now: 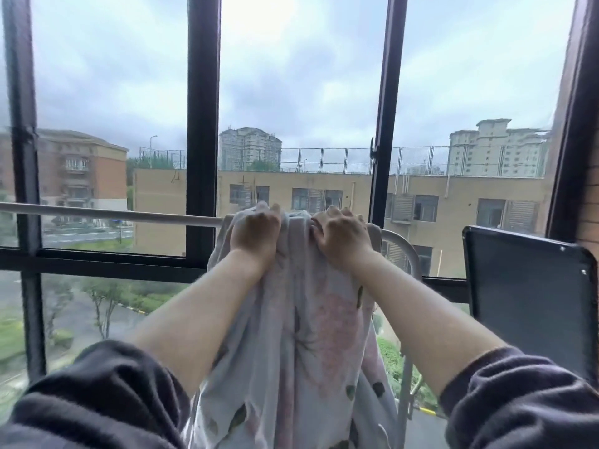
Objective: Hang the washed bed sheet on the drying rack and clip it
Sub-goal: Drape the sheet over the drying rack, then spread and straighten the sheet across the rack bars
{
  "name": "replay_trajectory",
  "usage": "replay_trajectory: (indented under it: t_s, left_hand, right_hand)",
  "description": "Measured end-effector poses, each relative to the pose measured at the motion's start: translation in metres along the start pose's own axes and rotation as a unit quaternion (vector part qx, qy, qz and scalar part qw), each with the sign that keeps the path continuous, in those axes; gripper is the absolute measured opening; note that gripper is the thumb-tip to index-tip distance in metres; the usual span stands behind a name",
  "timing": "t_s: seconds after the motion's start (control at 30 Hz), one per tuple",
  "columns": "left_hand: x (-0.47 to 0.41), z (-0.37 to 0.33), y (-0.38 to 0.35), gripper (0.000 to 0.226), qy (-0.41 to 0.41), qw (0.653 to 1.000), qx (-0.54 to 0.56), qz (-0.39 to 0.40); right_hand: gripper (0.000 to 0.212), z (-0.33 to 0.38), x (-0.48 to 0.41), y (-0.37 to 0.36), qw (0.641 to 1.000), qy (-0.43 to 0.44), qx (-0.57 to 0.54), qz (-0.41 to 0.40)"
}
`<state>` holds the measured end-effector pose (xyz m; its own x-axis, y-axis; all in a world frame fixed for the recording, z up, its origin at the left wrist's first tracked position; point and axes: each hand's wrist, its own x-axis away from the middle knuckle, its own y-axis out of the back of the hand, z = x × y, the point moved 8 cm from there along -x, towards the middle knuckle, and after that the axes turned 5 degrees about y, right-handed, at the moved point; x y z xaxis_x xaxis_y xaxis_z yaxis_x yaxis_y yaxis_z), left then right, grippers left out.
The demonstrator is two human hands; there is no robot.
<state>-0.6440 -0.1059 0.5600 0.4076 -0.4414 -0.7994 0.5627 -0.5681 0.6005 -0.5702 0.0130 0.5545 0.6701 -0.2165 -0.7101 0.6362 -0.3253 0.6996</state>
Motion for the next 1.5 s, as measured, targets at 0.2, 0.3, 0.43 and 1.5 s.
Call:
replay_trajectory:
  t_s: [0.2,0.3,0.43,1.5]
  left_hand:
    - [-0.044,0.092,0.029,0.019,0.169,0.982,0.048,-0.068]
    - [-0.043,0.063,0.004,0.024,0.098,0.995,0.004,-0.002]
    - [-0.034,0.007,-0.026,0.034,0.032,0.994,0.089,0.055]
    - [-0.025,0.006,-0.039,0.038,0.055,0.993,0.101,0.018]
  right_hand:
    - [0.036,-0.016,0.002,0.005,0.998,0.004,-0.012,-0.055]
    - [0.038,-0.01,-0.001,0.0,0.998,0.02,-0.001,-0.052]
    - [0.032,-0.018,-0.011,0.0,0.998,0.005,-0.058,-0.031]
    - [0.035,-0.11,0.0,0.041,0.892,-0.285,-0.328,-0.123]
